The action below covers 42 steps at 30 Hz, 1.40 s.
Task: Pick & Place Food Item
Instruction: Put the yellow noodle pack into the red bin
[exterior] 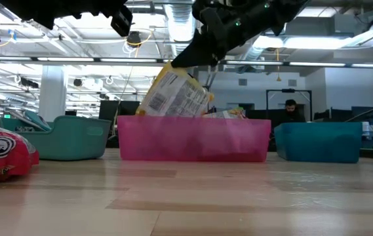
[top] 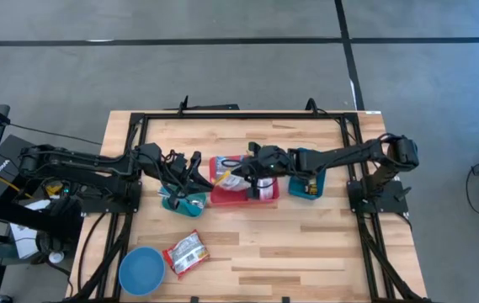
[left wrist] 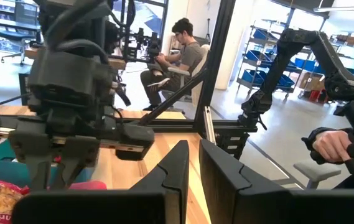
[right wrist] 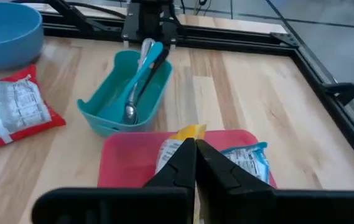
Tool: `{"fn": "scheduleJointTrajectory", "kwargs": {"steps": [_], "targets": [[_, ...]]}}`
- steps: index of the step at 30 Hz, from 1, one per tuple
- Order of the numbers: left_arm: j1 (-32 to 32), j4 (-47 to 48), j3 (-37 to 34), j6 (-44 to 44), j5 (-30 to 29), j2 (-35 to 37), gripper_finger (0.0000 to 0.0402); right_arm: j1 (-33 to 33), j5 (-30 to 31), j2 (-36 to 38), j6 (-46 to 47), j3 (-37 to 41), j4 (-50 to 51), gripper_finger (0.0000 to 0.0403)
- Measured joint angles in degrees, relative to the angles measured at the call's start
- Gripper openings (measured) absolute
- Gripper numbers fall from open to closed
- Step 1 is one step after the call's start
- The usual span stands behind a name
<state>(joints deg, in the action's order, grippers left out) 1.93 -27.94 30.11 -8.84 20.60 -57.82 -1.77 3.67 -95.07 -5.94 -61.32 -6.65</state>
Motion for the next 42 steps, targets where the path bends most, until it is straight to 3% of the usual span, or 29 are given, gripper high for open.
{"fn": "scheduleJointTrajectory", "kwargs": {"steps": [4, 12, 20, 42], "targets": [[0.01, 0.02, 0.01, 0.0, 0.0, 0.0, 0.0032, -1.09, -4.62, 0.0, -0.09, 0.0, 0.86, 0.0], [0.0, 0.03, 0.02, 0.0, 0.0, 0.0, 0.0032, -0.97, -8.12, 3.63, -0.26, -0.1, 3.28, 0.0], [0.02, 0.02, 0.02, 0.0, 0.0, 0.0, 0.0032, -1.03, -9.34, 1.79, 0.55, 0.13, 6.3, 0.0], [0.02, 0.02, 0.0, 0.0, 0.0, 0.0, 0.0032, -3.28, -11.98, -4.55, 1.42, 0.05, -3.52, 0.0]]}}
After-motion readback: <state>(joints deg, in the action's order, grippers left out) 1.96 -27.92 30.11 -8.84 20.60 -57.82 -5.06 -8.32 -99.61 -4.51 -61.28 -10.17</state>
